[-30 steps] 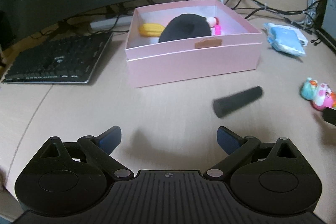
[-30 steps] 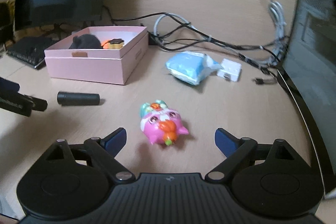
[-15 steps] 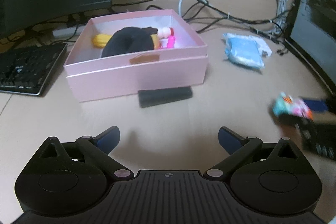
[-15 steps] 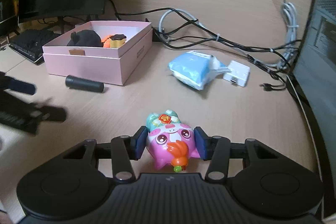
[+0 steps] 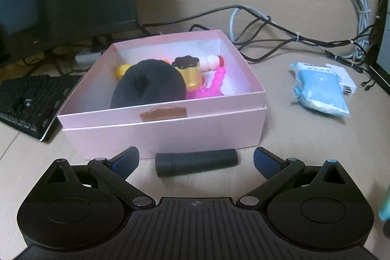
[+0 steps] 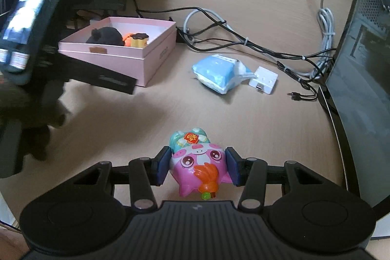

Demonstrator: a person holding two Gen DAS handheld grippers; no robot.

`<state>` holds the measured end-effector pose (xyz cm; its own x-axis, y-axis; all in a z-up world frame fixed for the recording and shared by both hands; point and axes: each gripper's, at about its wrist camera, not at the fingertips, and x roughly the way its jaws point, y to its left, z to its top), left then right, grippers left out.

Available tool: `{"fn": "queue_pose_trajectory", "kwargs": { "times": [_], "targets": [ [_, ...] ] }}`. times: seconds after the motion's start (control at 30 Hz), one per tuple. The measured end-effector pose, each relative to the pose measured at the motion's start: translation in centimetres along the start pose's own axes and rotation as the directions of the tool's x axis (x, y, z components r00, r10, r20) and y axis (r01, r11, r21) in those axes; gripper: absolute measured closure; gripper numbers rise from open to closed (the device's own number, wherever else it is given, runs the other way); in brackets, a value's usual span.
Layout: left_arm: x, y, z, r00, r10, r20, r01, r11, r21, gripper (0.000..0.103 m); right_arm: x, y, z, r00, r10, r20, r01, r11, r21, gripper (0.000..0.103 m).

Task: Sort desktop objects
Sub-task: 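Grasp the black cylinder with the left gripper while the right gripper holds the pink toy, then carry the black cylinder and pink toy into the pink box and open both grippers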

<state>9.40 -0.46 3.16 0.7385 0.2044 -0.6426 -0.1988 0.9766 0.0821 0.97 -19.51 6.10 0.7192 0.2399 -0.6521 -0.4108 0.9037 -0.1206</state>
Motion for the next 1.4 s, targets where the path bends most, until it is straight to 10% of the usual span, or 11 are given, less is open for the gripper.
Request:
{"fn": "queue_pose_trajectory", "kwargs": {
  "times": [0.47,0.83,1.4],
  "targets": [
    [0.1,1.8,-0.9,0.997,-0.06,-0.052,0.057,0.997,-0.046,0.023,-0.7,1.2,-0.5,0.998,0.055,0.008,-0.054,0.998,-0.01,0.055],
    [-9.6,4.6,-5.8,0.98,-0.194,-0.047,0.197,0.978,0.074,0.022,-2.1,2.1,0.2,0.985,0.174,0.012,-0.17,0.975,-0.14,0.055],
    [-14.0,8.5,1.0,0.971,-0.161,0.178,0.153,0.987,0.057,0.022,-5.6,1.8,10.3,0.904,0.286,0.317,-0.274,0.958,-0.082,0.055]
  ]
}}
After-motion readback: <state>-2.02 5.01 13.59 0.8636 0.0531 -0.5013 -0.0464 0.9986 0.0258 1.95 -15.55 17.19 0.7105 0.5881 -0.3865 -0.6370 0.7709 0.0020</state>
